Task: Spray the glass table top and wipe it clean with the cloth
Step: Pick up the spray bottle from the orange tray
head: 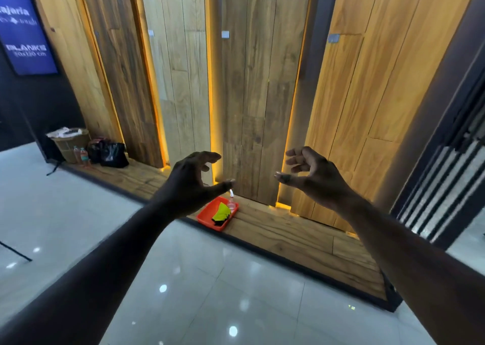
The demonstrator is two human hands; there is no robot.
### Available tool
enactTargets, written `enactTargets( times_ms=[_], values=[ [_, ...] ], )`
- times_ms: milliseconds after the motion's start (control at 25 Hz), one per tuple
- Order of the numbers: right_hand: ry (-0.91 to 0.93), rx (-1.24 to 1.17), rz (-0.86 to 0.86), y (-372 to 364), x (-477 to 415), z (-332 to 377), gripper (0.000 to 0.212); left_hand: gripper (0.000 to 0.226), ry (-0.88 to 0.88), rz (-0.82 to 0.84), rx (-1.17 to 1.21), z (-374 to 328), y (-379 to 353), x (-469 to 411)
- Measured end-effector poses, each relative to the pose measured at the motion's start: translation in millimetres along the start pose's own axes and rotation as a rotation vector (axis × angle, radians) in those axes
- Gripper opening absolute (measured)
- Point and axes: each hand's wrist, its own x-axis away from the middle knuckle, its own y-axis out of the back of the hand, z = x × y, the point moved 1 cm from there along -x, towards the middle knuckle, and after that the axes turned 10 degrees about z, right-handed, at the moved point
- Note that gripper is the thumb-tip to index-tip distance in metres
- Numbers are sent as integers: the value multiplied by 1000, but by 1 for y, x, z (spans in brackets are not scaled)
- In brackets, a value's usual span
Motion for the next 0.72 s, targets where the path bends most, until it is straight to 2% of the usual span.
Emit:
enactTargets(
  times_ms=[120, 320, 520, 720],
  values=[
    [-33, -53, 51, -20, -88, -17, 66, 79, -3, 47, -12, 60, -12, -74],
    [-45, -144, 35, -42, -209, -61, 68, 77, 28, 69, 36, 133, -28, -194],
    [-145, -294, 104, -113, -352, -166, 67, 78, 137, 218, 86, 244, -104, -307],
    [-266, -494, 166, -166, -519, -245, 71, 71, 322, 227, 155, 355, -144, -427]
  ],
)
